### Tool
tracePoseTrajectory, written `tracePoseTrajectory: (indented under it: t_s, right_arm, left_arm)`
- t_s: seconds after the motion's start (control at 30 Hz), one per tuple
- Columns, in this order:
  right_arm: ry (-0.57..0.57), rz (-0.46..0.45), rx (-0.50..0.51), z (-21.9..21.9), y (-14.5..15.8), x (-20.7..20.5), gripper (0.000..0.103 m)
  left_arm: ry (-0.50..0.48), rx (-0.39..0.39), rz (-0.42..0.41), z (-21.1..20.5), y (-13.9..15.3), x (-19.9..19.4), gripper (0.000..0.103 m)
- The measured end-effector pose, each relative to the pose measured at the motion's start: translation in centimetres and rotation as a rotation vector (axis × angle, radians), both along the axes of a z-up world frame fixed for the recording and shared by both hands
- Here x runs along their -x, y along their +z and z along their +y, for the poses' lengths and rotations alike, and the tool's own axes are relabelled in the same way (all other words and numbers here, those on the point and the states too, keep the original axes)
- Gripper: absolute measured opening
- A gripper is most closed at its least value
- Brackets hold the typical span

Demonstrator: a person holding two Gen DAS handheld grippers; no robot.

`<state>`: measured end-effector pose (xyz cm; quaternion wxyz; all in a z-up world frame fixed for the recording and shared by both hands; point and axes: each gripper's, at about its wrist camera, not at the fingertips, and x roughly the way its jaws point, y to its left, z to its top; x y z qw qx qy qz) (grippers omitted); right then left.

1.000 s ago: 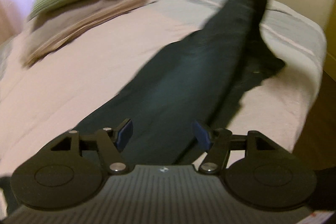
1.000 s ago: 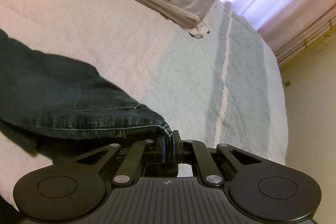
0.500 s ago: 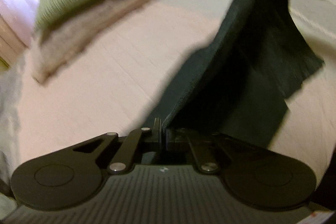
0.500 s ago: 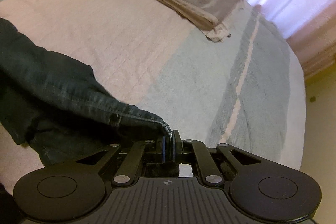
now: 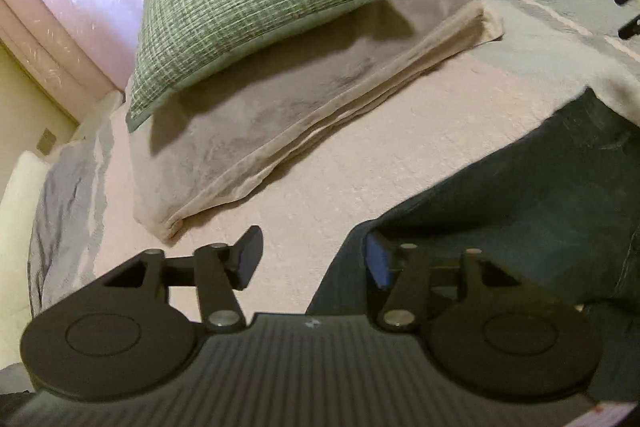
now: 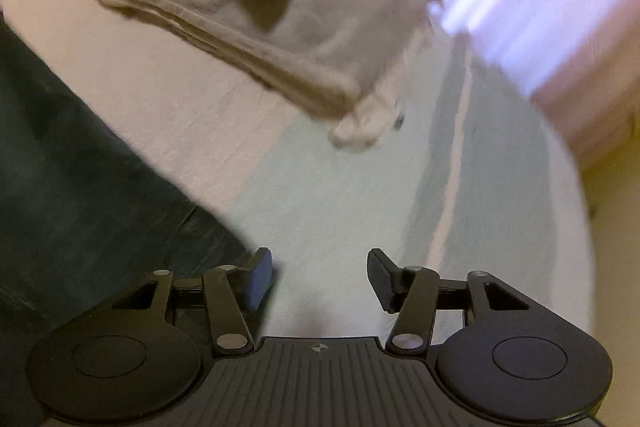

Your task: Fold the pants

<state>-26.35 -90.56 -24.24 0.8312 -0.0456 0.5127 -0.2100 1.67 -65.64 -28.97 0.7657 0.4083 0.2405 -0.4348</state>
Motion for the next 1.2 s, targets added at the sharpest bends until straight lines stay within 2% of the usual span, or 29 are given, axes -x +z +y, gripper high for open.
tracePoseTrajectory:
  t_s: [0.07, 0.2, 0.33, 0.47, 0.6, 0.7, 0.73, 0.8, 0.83, 0.87, 0.9, 0.93, 1.0, 1.07, 1.13, 1.2]
  right_arm:
    - [-0.047, -0.01, -0.074, 1.2, -1.1, 3.4, 0.052]
    - [-0.187, -0.01, -0.258, 4.4, -4.1, 11.1, 0.053]
    - [-0.371, -0.066, -0.414, 6.9, -6.1, 17.3, 0.056]
    - [-0.462, -0.192, -0.48, 9.5, -6.5, 20.4, 0.056]
    - [-0.448, -0.338, -0.519, 10.5, -6.4, 20.0, 0.056]
    - [-0.381, -0.384, -0.478, 9.5, -6.7, 17.9, 0.056]
    - [-0.365, -0.399, -0.482, 8.8, -7.1, 16.9, 0.056]
    - [-0.334, -0.371, -0.492, 7.3, -8.8, 14.6, 0.055]
    - [-0.316, -0.356, -0.49, 6.7, -9.5, 13.7, 0.053]
    - [-0.292, -0.346, -0.494, 6.2, -10.1, 12.8, 0.044]
    - [-0.284, -0.325, -0.514, 6.0, -10.6, 12.1, 0.027]
    - [-0.291, -0.291, -0.532, 5.7, -11.0, 11.5, 0.024]
    - [-0.291, -0.285, -0.566, 5.6, -10.9, 11.3, 0.013]
    - [-0.3, -0.283, -0.552, 5.7, -9.8, 11.5, 0.01]
    - [-0.337, -0.321, -0.502, 4.8, -7.9, 12.1, 0.01]
    - [-0.369, -0.365, -0.504, 3.2, -7.3, 12.2, 0.011]
  left_arm:
    - [-0.019, -0.02, -0.013, 1.6, -1.3, 1.8, 0.053]
    - [-0.026, -0.088, 0.048, 2.8, -4.1, 2.2, 0.054]
    - [-0.045, -0.053, 0.068, 0.8, -2.5, 2.2, 0.053]
    - [-0.185, -0.001, 0.069, -3.0, 0.2, 4.4, 0.055]
    - [-0.375, -0.02, 0.193, -8.1, -0.9, 8.1, 0.055]
    - [-0.481, -0.047, 0.301, -11.7, -3.6, 11.3, 0.055]
    - [-0.517, -0.065, 0.313, -12.8, -4.7, 12.4, 0.055]
    - [-0.562, -0.093, 0.294, -14.5, -6.8, 14.2, 0.055]
    - [-0.571, -0.106, 0.301, -15.1, -7.8, 14.8, 0.055]
    - [-0.576, -0.118, 0.316, -15.6, -8.6, 15.3, 0.055]
    - [-0.573, -0.126, 0.324, -15.8, -9.3, 15.6, 0.055]
    - [-0.568, -0.132, 0.326, -15.7, -9.7, 16.1, 0.055]
    - [-0.554, -0.136, 0.343, -15.6, -10.0, 16.4, 0.055]
    - [-0.534, -0.131, 0.361, -15.6, -10.0, 16.6, 0.055]
    - [-0.539, -0.112, 0.356, -15.5, -9.4, 16.8, 0.055]
    - [-0.54, -0.09, 0.354, -16.0, -8.9, 16.8, 0.055]
